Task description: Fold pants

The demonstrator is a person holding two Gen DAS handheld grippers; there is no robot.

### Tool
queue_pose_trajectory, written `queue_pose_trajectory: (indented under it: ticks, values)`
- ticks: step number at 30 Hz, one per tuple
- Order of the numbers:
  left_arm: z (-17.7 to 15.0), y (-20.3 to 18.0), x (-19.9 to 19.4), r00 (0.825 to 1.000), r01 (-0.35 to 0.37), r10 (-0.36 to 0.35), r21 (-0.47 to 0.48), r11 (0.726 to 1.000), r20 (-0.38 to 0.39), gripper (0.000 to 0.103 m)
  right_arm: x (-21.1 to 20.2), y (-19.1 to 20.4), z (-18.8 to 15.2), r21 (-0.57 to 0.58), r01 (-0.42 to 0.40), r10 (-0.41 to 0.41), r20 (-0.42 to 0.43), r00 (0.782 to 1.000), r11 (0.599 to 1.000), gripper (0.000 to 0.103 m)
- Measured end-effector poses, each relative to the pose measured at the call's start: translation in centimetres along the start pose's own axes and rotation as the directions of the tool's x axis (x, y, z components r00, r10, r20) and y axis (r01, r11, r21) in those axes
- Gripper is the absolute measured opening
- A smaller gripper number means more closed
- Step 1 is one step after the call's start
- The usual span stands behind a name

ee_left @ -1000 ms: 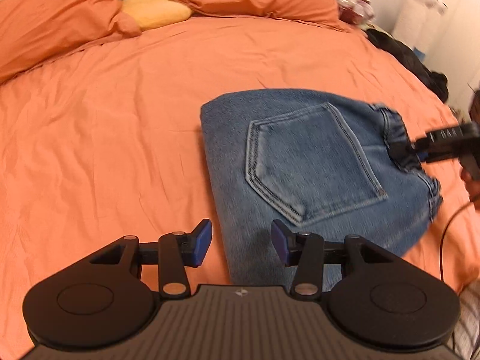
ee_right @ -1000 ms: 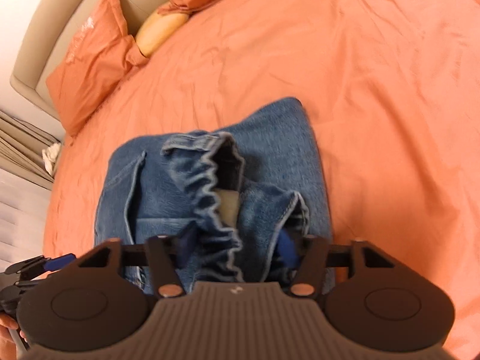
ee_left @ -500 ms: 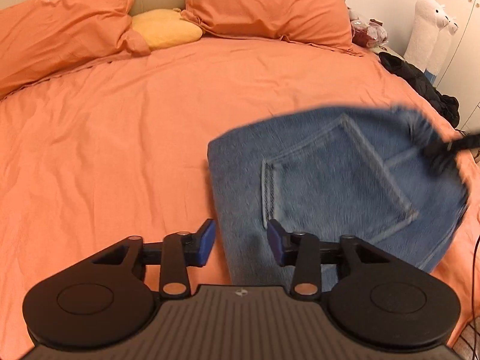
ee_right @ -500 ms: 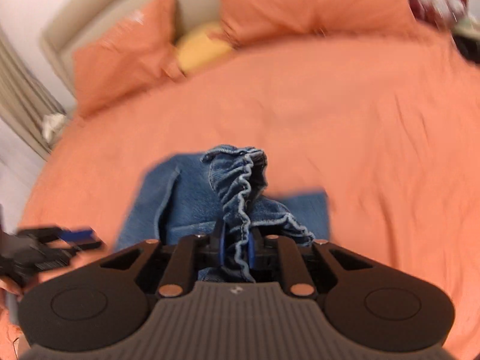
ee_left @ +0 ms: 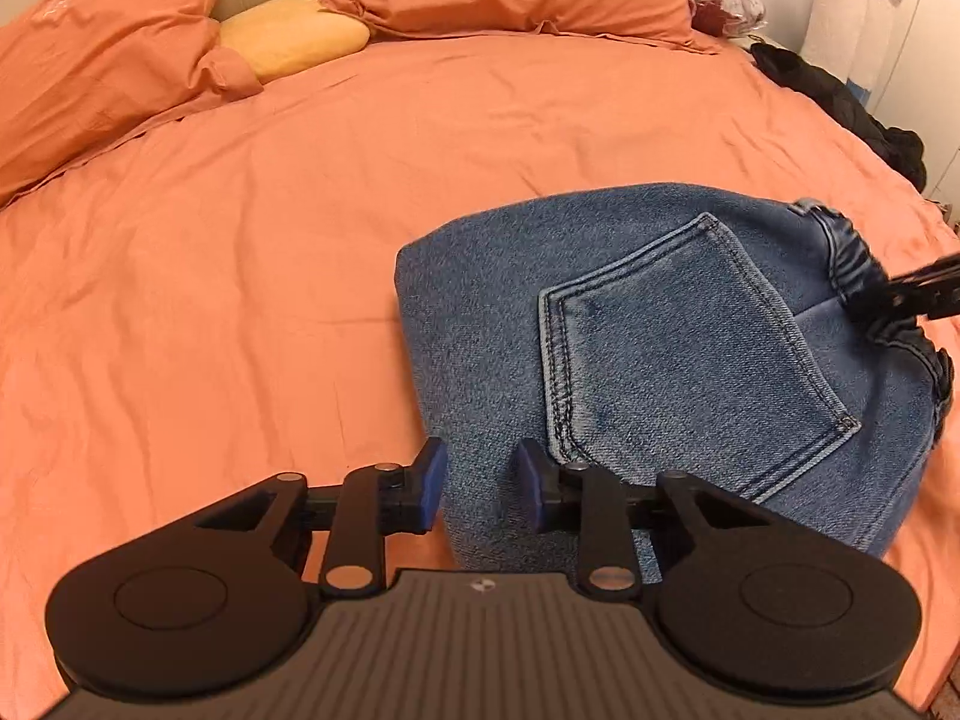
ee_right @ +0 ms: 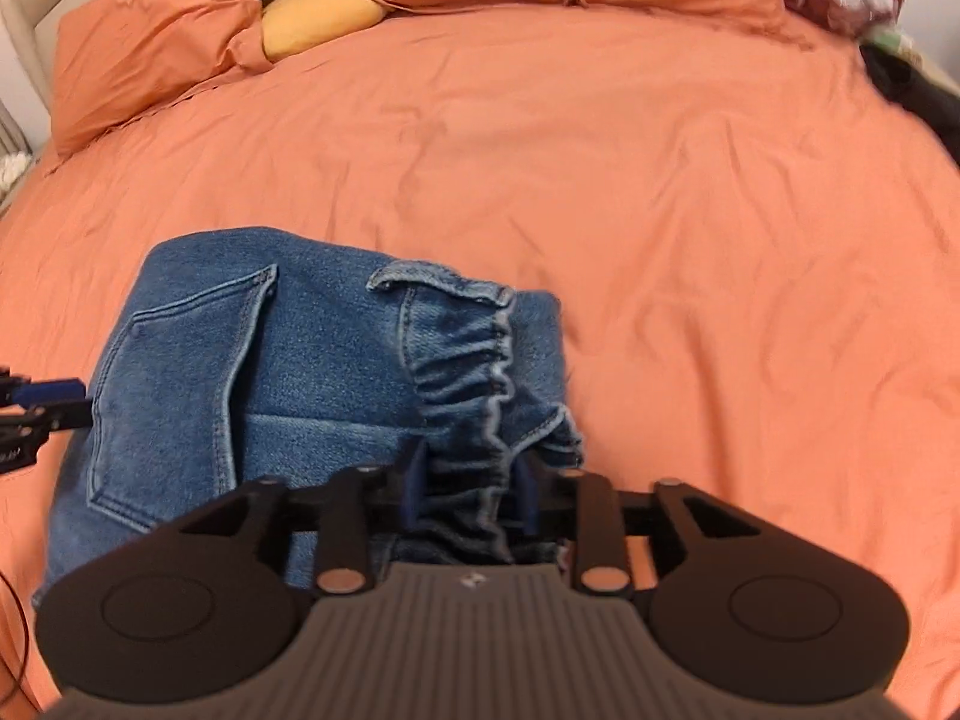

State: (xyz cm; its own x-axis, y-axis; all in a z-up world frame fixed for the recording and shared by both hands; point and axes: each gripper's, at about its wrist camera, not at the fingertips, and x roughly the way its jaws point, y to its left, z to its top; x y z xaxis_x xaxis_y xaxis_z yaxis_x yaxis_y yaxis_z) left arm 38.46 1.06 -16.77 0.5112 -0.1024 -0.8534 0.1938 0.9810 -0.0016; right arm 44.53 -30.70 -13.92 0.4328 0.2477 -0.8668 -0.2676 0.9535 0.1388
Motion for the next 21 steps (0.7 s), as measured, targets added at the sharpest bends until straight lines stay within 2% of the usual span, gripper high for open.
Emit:
queue_pose_trajectory:
  ticks: [3,4,5,7,9,12,13,16,21]
  values:
    - [1.2,-0.1,-1.5,0.998,0.004,-0.006,0.041,0.999,0.055,0.033,-3.3,1.0,0.6,-0.068,-0.001,0.006,0.059,0.998,0.998,0.036]
    - [1.9,-0.2,-1.6,0.997,-0.005,0.001,0.053,0.999,0.071,0.033,-4.1,1.5,1.0,-0.083,-0.006,0.013,0.077,0.997,0.997,0.030]
    - [2.6,-0.3,-1.5,0.996,-0.014,0.009,0.058,0.998,0.083,0.033,-4.4,2.2,1.5,-0.095,-0.009,0.018,0.097,0.995,0.995,0.019]
    - [4.0,-0.3,-0.7,0.995,-0.023,0.019,0.037,0.999,0.094,0.033,-3.8,3.1,2.4,-0.118,0.015,-0.002,0.107,0.994,0.993,0.007]
    - [5.0,-0.4,0.4,0.994,-0.025,0.021,0.030,0.999,0.105,0.031,-2.4,3.1,3.1,-0.100,0.036,-0.028,0.084,0.996,0.994,0.001]
    - [5.9,-0.2,2.4,0.995,-0.011,0.012,-0.006,1.000,0.097,0.026,0.6,2.2,3.9,-0.059,0.067,-0.065,0.034,0.997,0.996,0.000]
    - [6.1,0.0,3.4,0.997,-0.009,0.011,-0.021,1.000,0.075,0.023,1.5,1.8,3.9,-0.052,0.071,-0.071,0.018,0.997,0.996,0.000]
    - [6.1,0.5,6.2,1.000,0.002,-0.002,-0.046,0.999,0.005,0.023,4.0,0.7,3.6,-0.026,0.087,-0.088,-0.027,0.996,0.996,0.000]
    - [6.3,1.2,8.2,0.998,0.012,-0.016,-0.085,0.996,-0.053,0.023,5.7,0.6,3.6,-0.028,0.103,-0.104,-0.031,0.994,0.994,0.000]
